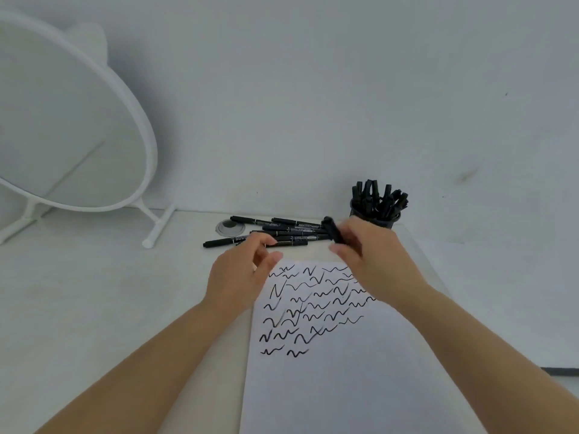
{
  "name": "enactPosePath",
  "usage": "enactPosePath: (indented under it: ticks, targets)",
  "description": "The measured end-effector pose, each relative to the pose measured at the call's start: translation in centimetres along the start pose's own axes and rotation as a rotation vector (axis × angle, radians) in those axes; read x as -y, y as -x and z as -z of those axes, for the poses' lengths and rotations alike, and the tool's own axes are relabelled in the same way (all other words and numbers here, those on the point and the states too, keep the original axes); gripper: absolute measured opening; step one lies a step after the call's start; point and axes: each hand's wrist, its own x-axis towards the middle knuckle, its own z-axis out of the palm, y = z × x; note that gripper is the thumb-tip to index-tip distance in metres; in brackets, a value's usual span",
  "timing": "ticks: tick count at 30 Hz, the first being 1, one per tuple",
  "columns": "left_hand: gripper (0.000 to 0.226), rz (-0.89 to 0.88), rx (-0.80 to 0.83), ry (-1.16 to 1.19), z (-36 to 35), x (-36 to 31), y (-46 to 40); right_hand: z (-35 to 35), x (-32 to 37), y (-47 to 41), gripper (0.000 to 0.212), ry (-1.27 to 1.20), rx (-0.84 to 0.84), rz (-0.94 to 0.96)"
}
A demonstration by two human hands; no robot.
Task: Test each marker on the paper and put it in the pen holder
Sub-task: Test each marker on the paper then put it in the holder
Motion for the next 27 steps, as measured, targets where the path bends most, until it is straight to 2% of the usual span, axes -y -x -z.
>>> enactPosePath:
  ticks: [3,6,10,12,17,20,27]
  targets:
    - [0.019,0.070,-0.072,-0.217,-0.3,3.9,-1.5,1.8,-2.1,-2.4,0.015,-0.095,-0.219,-0.179]
    - [0.021,0.051,-0.142,-0.312,-0.1,6.0,-2.9,3.1,-3.6,-3.9,0.024,-0.172,-0.432,-0.227]
    - [0.021,0.016,-0.062,-0.439,-0.3,6.8,-3.7,3.5,-4.6,-5.0,0.028,-0.295,-0.675,-0.231]
    - [0.022,0.029,-0.013,-0.485,-0.5,7.0,-3.8,3.3,-5.1,-5.2,0.032,-0.302,-0.733,-0.234]
    - [0.024,0.058,0.039,-0.496,-0.6,7.0,-4.0,2.6,-6.0,-5.8,0.052,-0.156,-0.639,-0.225]
    - [0.025,0.046,0.051,-0.501,-0.7,6.9,-4.0,2.0,-6.2,-6.0,0.046,-0.049,-0.524,-0.235]
    - [0.023,0.056,0.058,-0.454,-0.9,7.0,-4.0,1.1,-6.4,-6.9,0.038,0.093,-0.398,-0.240]
